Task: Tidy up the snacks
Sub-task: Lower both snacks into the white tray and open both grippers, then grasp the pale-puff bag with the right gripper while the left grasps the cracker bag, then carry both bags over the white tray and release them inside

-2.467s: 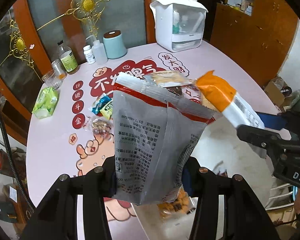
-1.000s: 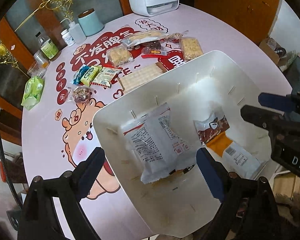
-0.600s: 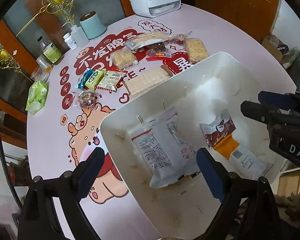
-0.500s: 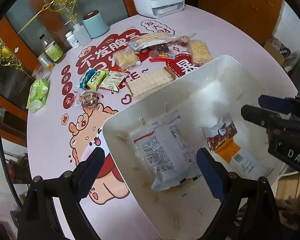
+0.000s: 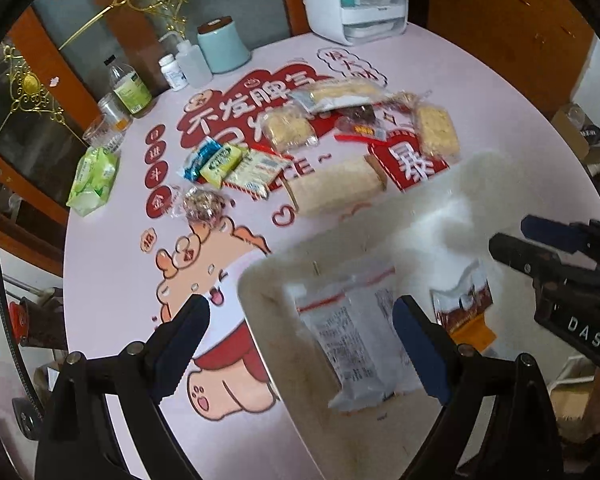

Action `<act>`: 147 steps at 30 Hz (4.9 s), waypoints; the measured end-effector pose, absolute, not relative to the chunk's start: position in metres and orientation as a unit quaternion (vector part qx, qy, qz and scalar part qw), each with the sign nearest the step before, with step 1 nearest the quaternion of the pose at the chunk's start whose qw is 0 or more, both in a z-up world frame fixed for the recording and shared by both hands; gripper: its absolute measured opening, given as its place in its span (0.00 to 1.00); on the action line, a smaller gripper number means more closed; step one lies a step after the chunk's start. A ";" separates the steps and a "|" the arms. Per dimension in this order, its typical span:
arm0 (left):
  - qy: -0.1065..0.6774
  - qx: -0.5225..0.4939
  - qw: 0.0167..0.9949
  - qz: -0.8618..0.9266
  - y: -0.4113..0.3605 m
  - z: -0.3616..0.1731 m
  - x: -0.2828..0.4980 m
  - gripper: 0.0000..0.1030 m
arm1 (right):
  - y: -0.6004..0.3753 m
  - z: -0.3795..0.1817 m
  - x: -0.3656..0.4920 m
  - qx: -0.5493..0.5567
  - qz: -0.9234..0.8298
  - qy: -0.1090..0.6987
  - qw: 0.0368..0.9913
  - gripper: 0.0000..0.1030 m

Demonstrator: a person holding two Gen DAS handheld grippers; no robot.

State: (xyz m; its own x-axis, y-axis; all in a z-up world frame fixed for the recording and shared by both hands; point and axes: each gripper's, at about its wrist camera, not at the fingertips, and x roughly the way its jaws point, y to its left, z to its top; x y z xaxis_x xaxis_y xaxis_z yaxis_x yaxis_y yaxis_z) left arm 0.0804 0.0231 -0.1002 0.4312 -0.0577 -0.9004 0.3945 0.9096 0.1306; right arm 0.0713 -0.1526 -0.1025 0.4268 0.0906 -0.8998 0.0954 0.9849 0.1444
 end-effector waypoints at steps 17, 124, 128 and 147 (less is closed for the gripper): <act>0.467 0.154 0.863 -0.119 -0.001 -0.061 0.176 0.90 | -0.264 -0.097 0.159 0.143 -0.028 0.540 0.829 0.50; 0.389 0.172 0.861 -0.277 -0.019 0.018 0.033 0.05 | -0.174 -0.036 0.059 0.064 0.041 0.542 0.837 0.58; 0.381 0.173 0.866 -0.274 -0.022 0.018 0.032 0.05 | -0.175 -0.045 0.058 0.070 0.034 0.556 0.828 0.59; 0.369 0.203 0.876 -0.235 -0.025 0.008 0.027 0.73 | -0.173 -0.037 0.054 0.075 0.034 0.545 0.834 0.67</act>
State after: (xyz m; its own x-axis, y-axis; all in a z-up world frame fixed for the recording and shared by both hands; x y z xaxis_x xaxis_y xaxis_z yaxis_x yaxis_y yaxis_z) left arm 0.0270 -0.0245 0.0078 0.6164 -0.2621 -0.7425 0.5621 0.8068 0.1818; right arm 0.0538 -0.1733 -0.0375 0.4041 0.1388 -0.9041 0.0256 0.9863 0.1629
